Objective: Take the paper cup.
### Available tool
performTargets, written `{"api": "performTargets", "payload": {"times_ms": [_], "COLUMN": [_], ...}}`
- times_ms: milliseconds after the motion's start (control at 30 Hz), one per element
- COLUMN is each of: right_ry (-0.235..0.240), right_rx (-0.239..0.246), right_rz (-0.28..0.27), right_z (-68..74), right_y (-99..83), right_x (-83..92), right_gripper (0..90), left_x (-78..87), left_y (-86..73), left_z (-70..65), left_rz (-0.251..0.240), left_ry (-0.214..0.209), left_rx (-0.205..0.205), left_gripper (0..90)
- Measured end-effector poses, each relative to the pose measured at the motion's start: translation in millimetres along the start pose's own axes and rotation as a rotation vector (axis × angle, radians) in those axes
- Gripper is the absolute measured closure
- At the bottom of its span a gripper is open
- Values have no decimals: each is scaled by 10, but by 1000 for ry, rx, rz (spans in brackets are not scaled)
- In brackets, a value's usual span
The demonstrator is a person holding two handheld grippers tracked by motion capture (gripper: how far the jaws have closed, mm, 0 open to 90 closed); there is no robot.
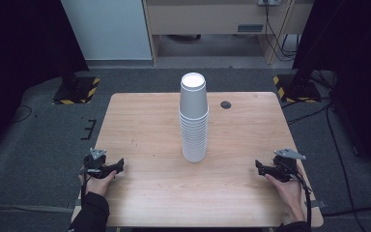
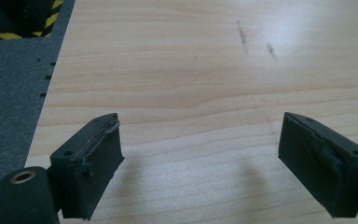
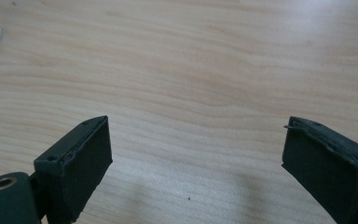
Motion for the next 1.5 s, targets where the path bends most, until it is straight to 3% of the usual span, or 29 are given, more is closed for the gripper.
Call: {"api": "performTargets", "payload": {"times_ms": [333,733,967,1500], "right_ry": [34,73,105,158], "right_rx": [7,9,15,29], "right_rz": [-111,-202,-284,-355], "right_z": [87,185,254,395], "right_y": [146,317,499,733], "right_x": [161,366,568,735], "right_gripper": [87,93,99,99], "left_x": [137,266,346,576], "left_y": [82,138,199,432], "left_z": [-144,-225,-286,-490], "left_rz": [-81,-149,-186,-299], "left_ry": [-72,-112,-141,-215], "left_rx": [-8,-9,-20,-56], "left_gripper": [142,168,182,200]}}
Point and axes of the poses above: each handheld gripper's, and its own axes: x roughly backward along the jaws, y roughly out of its top, z roughly to its left, the point moved 1 cm from there along -x, roughly forward along the jaws, and after that the axes turned 2 degrees about -y, right-handed, at the moved point
